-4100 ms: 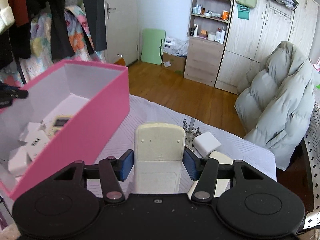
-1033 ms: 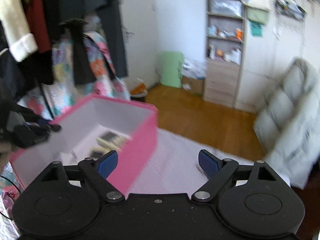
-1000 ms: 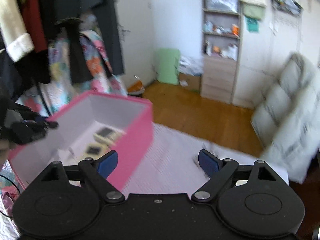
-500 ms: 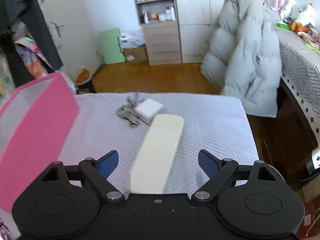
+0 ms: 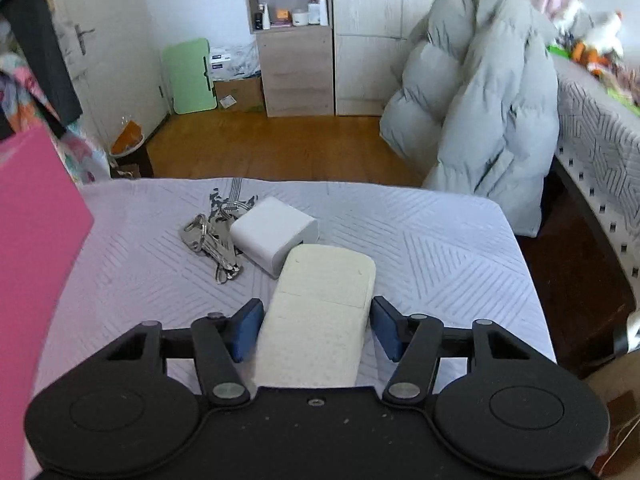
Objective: Organize rigid objects
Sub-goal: 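Return the right gripper to the cover and grasp another cream remote, then carry the second cream remote into the pink box and release it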
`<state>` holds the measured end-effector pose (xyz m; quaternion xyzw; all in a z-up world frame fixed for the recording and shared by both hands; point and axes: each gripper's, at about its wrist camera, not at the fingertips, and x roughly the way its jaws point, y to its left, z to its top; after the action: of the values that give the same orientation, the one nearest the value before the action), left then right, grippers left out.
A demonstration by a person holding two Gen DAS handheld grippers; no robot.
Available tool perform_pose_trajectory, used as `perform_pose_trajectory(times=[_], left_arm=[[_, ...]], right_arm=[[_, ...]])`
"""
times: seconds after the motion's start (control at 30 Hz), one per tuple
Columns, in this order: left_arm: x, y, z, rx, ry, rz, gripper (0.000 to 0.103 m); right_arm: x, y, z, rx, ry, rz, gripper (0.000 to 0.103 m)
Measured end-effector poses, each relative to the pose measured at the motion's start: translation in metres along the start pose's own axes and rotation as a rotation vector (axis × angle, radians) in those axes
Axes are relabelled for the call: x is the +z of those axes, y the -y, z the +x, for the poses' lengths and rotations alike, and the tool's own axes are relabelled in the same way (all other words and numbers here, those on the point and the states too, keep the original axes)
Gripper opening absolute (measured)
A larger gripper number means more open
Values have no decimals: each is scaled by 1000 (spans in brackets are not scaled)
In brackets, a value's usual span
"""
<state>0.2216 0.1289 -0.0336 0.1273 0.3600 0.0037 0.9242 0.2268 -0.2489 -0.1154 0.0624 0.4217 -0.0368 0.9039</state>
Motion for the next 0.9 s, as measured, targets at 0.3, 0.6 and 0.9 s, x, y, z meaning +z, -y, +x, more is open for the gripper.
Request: perform_pose_trajectory(times=[0.3,0.6,0.9], left_arm=[[0,1,-1,0,11,0,10],[0,2,0,2,11,4,10],[0,3,-2,10,12,10,10]], right_arm=[[-6,-5,-71,89,128,62,60],[-8,-40,-142,233,254,-50,58],[33,-99,-176,453,370,-229,58]])
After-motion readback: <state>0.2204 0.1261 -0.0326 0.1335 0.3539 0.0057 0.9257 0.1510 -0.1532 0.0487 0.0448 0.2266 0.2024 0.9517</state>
